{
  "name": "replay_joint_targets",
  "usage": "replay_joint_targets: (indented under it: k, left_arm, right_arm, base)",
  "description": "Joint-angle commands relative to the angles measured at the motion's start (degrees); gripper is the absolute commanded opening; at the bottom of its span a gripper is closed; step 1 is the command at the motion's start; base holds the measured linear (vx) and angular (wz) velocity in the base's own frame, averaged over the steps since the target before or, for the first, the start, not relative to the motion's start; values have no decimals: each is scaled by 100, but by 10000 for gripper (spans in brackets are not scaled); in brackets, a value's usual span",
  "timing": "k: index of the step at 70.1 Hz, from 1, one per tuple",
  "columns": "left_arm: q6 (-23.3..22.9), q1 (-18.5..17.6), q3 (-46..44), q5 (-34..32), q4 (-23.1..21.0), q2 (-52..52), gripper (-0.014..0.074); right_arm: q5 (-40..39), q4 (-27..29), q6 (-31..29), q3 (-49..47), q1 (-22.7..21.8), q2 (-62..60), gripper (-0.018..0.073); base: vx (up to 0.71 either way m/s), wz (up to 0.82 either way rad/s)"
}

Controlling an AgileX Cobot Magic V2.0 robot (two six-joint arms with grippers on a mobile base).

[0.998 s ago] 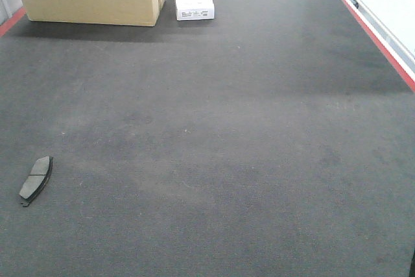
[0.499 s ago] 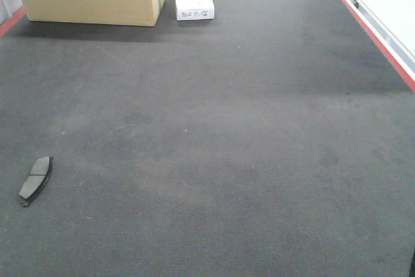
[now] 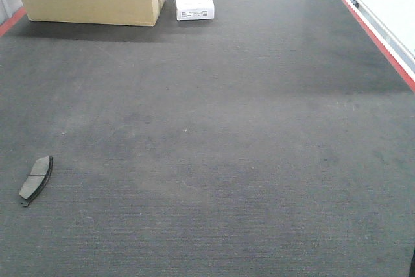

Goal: Move and align brake pads A on conveyor

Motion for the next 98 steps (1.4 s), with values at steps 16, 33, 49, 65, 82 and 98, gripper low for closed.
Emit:
replay_joint_targets:
  k: [16, 33, 49, 65, 82, 98]
  left_arm:
    - [-2, -23, -136, -419, -102, 64, 586]
    - [-2, -23, -136, -419, -102, 64, 586]
    - [-2, -23, -136, -419, -102, 64, 586]
    - [-2, -23, -136, -419, -102, 64, 586]
    - [-2, -23, -136, -419, -102, 64, 586]
    - [-2, -23, -136, -419, -102, 64, 586]
  right_arm:
    - [-545, -92, -21, -174, -10, 48, -11]
    - [-545, -70, -9, -174, -10, 48, -11]
    - [-565, -85, -9, -174, -10, 48, -11]
    - [-614, -86, -9, -174, -10, 48, -11]
    - [-543, 35, -9, -174, -266, 196, -11]
    - [-534, 429, -62, -399, -1105, 1017, -10]
  base:
    - [0, 0]
    - [0, 0]
    - [0, 0]
    - [0, 0]
    - [0, 0]
    - [0, 0]
